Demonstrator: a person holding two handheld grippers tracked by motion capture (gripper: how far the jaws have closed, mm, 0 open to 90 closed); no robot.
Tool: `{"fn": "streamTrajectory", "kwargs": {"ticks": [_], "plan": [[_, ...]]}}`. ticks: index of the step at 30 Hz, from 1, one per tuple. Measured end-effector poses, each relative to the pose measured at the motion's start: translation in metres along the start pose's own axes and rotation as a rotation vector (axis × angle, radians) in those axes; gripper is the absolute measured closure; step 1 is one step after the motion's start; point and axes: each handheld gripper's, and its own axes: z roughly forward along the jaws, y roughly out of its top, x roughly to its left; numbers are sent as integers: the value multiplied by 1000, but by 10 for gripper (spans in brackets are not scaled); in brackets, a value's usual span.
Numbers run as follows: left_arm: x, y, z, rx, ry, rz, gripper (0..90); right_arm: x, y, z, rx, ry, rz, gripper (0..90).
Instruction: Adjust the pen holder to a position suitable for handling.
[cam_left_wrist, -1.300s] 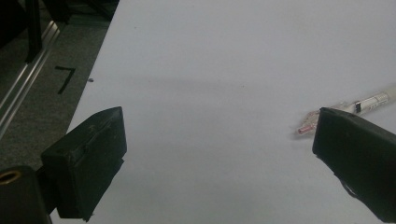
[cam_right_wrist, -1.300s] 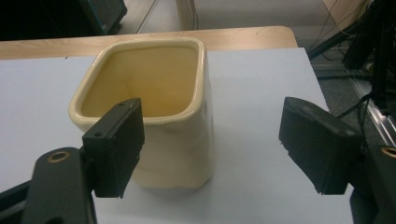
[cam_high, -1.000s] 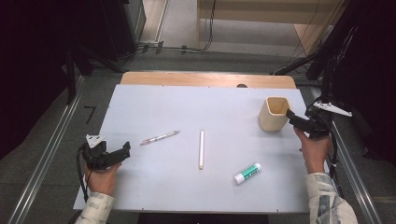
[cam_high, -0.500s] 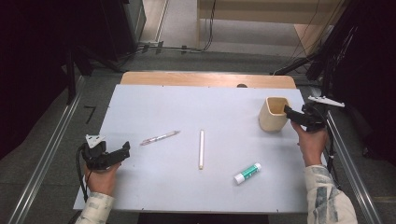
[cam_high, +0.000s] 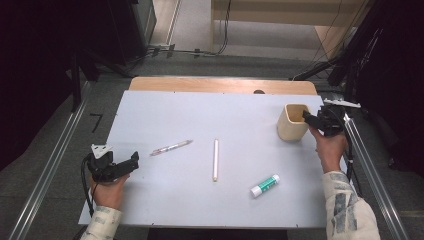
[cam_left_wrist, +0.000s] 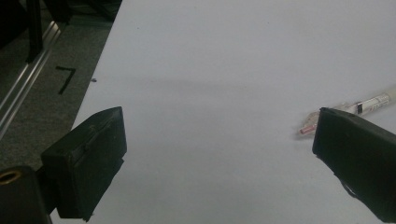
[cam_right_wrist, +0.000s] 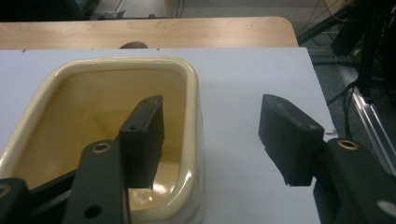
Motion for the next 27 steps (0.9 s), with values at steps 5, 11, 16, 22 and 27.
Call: {"fn": "streamTrajectory", "kwargs": {"ticks": [5, 11, 16, 22, 27], "plan": [[0, 0, 0, -1, -2, -1, 35, 0, 2, 5, 34, 2, 8, 541], [1, 0, 0, 0, -1, 0, 35, -2, 2, 11, 63, 26, 30, 613], [0, 0, 0, -1, -1, 0, 35, 2, 3, 11, 65, 30, 1, 716], [1, 0, 0, 1, -1, 0, 35, 6, 4, 12, 71, 19, -12, 776], [1, 0, 0, 2, 3, -2, 35, 9, 4, 12, 67, -7, -29, 804]]}}
